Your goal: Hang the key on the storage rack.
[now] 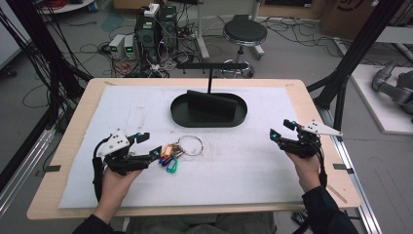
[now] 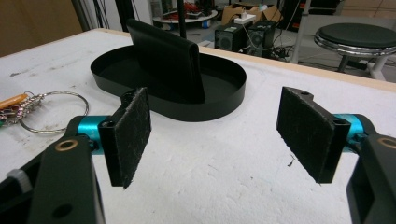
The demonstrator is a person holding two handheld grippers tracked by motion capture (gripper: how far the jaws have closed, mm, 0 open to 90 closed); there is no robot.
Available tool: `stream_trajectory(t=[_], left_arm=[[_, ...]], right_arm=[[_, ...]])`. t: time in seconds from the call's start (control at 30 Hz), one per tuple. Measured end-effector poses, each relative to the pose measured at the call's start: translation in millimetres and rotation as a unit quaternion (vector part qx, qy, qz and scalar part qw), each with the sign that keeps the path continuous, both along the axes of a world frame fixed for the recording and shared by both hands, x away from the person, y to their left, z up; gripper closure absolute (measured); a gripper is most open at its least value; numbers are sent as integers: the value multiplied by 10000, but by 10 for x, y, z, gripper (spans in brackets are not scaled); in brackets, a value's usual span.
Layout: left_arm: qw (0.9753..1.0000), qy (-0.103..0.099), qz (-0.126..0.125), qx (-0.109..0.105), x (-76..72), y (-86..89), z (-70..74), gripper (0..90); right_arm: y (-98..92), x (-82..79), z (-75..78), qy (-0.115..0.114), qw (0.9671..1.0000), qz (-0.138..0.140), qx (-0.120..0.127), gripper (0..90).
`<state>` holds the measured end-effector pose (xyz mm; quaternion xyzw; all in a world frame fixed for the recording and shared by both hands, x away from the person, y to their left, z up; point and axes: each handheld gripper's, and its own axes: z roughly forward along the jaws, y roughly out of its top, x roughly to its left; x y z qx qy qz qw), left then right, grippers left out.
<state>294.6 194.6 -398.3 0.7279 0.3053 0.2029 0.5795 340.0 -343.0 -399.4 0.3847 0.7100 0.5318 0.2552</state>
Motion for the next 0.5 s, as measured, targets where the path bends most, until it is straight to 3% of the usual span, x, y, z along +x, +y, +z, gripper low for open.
stream_trajectory(t=[0.2, 0.5], left_arm=[[9999, 120, -89, -27, 121, -61, 65, 301], [9987, 500, -77, -4, 377, -203, 143, 259]], right_arm=[[-19, -13, -4, 28, 10000, -26, 15, 267], [15, 12, -11, 11, 10000, 12, -45, 267]])
